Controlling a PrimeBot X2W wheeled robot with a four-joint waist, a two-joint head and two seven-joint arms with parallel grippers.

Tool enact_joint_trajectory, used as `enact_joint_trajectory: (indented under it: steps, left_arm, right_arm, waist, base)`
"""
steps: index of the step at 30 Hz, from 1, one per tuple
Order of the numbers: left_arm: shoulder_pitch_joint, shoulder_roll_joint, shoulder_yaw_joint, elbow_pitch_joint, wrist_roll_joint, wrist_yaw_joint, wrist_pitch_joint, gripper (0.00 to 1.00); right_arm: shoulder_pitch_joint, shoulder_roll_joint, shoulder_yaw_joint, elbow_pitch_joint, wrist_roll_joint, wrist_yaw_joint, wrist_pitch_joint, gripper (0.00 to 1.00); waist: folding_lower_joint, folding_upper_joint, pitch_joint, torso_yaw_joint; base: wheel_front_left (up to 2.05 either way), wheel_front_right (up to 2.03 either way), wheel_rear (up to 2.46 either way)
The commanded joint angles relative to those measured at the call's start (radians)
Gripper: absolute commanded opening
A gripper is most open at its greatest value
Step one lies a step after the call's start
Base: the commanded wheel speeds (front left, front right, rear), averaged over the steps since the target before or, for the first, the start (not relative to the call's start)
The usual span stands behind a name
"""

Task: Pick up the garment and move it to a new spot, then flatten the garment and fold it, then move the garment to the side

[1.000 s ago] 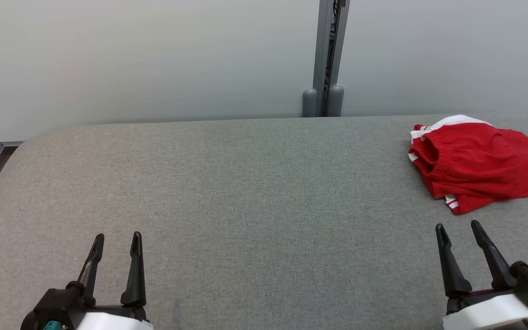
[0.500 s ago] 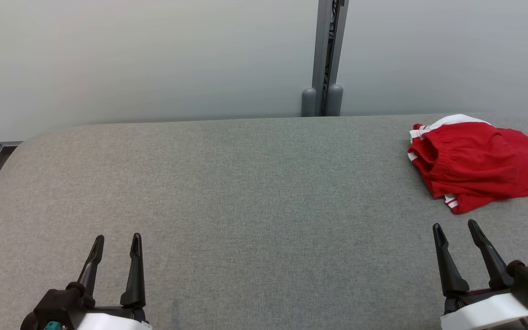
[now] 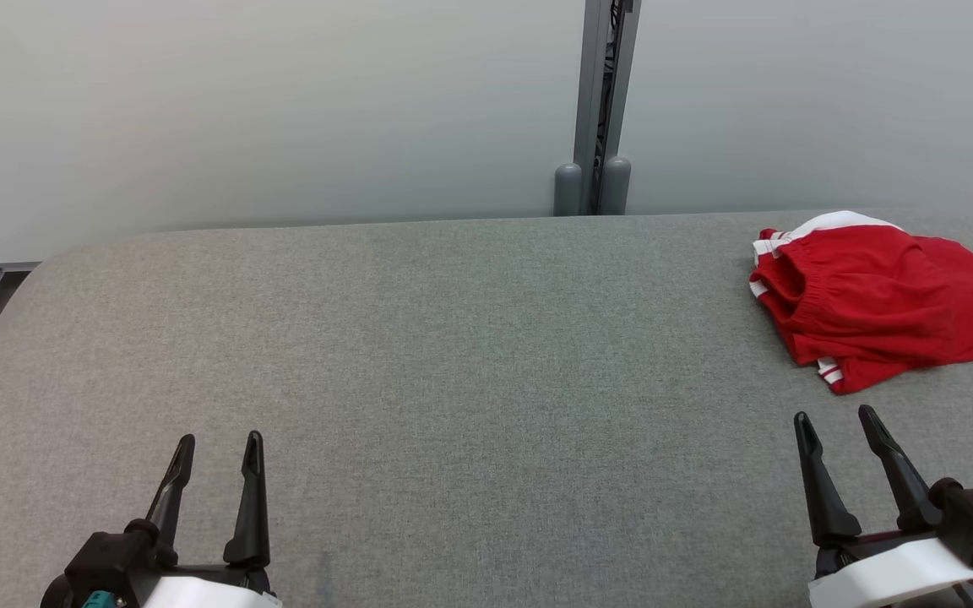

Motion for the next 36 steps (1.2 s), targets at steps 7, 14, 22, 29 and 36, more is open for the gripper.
enact_joint_trajectory:
  steps: [7, 14, 22, 29, 36]
  left_arm:
    - [0.000, 0.000, -0.007, 0.003, -0.003, 0.000, 0.000, 0.00]
    - [-0.011, -0.006, 0.010, 0.049, -0.077, -0.004, 0.032, 0.00]
    - [-0.046, -0.005, 0.027, 0.069, -0.220, -0.011, 0.078, 0.00]
    - [-0.074, -0.004, 0.041, 0.084, -0.334, -0.016, 0.114, 0.00]
    - [-0.100, -0.003, 0.056, 0.100, -0.439, -0.021, 0.149, 0.00]
  right_arm:
    - [0.000, 0.001, 0.004, 0.005, 0.002, 0.000, 0.000, 0.00]
    - [0.005, 0.013, -0.005, 0.034, 0.078, 0.000, 0.021, 0.00]
    - [-0.020, 0.020, -0.021, 0.048, 0.219, 0.000, 0.053, 0.00]
    - [-0.041, 0.026, -0.033, 0.058, 0.331, 0.000, 0.078, 0.00]
    - [-0.059, 0.031, -0.045, 0.068, 0.435, 0.000, 0.101, 0.00]
  waist:
    - [0.0000, 0.0000, -0.001, -0.001]
    - [0.0000, 0.0000, 0.000, -0.002]
    - [0.0000, 0.0000, 0.003, -0.003]
    - [0.0000, 0.0000, 0.004, -0.004]
    - [0.0000, 0.0000, 0.006, -0.005]
  base:
    - [0.00, 0.00, 0.00]
    - [0.00, 0.00, 0.00]
    - [0.00, 0.00, 0.00]
    - [0.00, 0.00, 0.00]
    - [0.00, 0.00, 0.00]
